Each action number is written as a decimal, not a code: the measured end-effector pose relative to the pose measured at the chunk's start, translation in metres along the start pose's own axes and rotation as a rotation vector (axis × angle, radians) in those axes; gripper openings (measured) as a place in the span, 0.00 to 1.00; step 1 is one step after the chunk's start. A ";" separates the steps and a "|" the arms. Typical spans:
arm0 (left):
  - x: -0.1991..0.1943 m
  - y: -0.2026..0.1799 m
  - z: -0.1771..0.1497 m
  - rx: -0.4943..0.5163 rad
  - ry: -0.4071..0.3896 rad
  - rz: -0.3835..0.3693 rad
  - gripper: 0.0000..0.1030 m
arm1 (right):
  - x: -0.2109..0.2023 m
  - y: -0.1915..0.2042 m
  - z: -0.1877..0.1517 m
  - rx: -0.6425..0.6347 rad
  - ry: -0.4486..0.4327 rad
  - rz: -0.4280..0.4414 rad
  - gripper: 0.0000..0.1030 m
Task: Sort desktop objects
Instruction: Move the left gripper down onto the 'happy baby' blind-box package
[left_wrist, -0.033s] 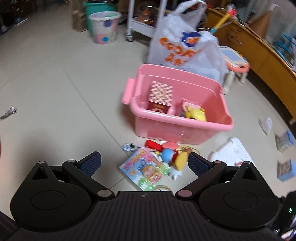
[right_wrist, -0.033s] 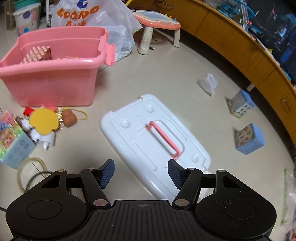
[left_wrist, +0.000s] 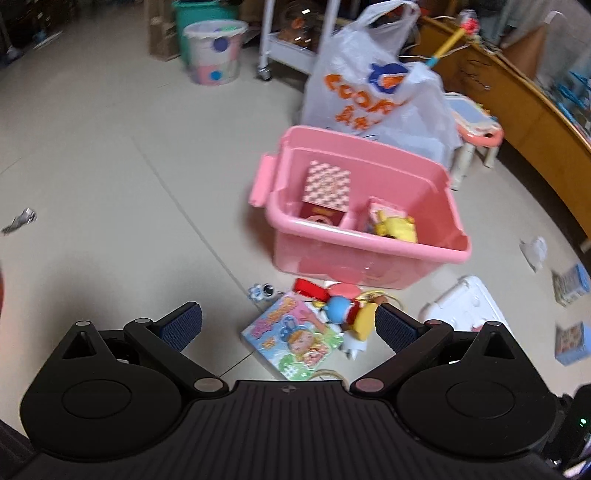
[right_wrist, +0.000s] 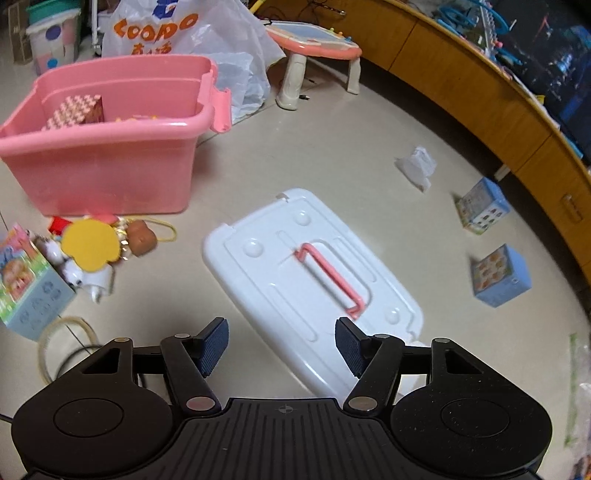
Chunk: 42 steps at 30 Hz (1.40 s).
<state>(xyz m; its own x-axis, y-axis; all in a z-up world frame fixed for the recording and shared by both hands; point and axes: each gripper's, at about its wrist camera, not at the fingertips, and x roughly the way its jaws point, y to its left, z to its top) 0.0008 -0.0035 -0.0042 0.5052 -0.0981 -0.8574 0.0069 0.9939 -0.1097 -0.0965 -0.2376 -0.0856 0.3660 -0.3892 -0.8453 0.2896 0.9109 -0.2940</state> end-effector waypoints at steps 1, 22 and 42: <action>0.005 -0.003 -0.002 0.000 0.017 0.000 0.99 | 0.000 0.005 0.001 -0.006 0.003 0.001 0.59; 0.128 -0.024 -0.029 -0.164 0.220 0.060 0.99 | 0.036 0.025 0.006 0.197 0.041 0.181 0.60; 0.191 -0.015 -0.042 -0.324 0.328 0.081 0.99 | 0.054 0.039 0.006 0.209 0.091 0.207 0.61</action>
<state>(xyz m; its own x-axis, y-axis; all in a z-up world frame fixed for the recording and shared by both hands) 0.0607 -0.0394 -0.1873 0.1932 -0.0830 -0.9776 -0.3174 0.9376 -0.1423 -0.0596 -0.2238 -0.1402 0.3585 -0.1760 -0.9168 0.3964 0.9178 -0.0212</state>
